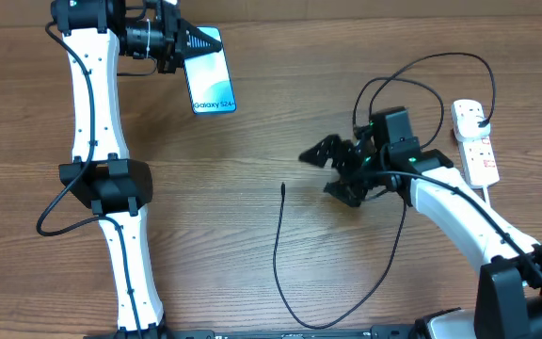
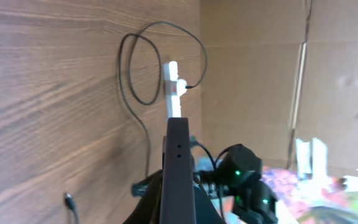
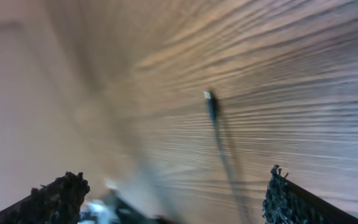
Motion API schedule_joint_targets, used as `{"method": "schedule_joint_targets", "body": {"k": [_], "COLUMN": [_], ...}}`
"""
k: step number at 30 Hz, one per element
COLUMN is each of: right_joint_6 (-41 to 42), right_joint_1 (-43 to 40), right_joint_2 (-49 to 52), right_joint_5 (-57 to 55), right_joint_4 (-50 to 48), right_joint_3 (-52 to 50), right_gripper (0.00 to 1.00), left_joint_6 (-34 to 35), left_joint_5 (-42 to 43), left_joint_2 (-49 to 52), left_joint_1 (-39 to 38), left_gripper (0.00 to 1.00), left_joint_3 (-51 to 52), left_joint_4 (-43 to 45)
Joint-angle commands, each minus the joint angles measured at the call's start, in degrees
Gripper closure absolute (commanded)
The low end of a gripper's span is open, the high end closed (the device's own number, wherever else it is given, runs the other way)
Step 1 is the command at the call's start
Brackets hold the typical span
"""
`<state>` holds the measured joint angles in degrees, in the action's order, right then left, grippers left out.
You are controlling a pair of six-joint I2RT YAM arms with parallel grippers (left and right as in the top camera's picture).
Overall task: Plug charger to phone and switch on socket
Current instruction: 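Move the right gripper down toward the black cable's loose end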
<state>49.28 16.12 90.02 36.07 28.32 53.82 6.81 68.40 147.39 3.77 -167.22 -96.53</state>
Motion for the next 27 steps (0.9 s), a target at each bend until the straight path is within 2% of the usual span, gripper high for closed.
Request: {"method": "schedule_joint_targets", "body": {"k": [1,9,18,27], "right_joint_6": [-11.28,-12.31,-12.28,-11.45], "right_joint_1": [1.62,6.21,17.7,21.46], "right_joint_2": [-0.52,-0.52,-0.42,5.11], "right_joint_5": [-7.08,-19.45,-33.99,-36.33], "right_joint_4": [1.46,6.08,13.18,14.49], "right_joint_3": [0.57,2.93,12.52,13.75], "right_gripper": [0.06,0.06,0.06,0.12], "left_joint_6": [-6.12,-8.76,-9.35,-8.94], "left_joint_5": [0.48,0.44,1.01,2.25], "left_joint_2": [-0.26,-0.26,-0.26,-0.26], "left_joint_1": [-0.44,-0.42,-0.42,-0.42], "left_gripper": [0.96,0.96,0.96,0.96], "left_joint_3": [-0.46,-0.46,-0.46,-0.46], "left_joint_4": [-0.28,-0.22,1.01,1.14]}}
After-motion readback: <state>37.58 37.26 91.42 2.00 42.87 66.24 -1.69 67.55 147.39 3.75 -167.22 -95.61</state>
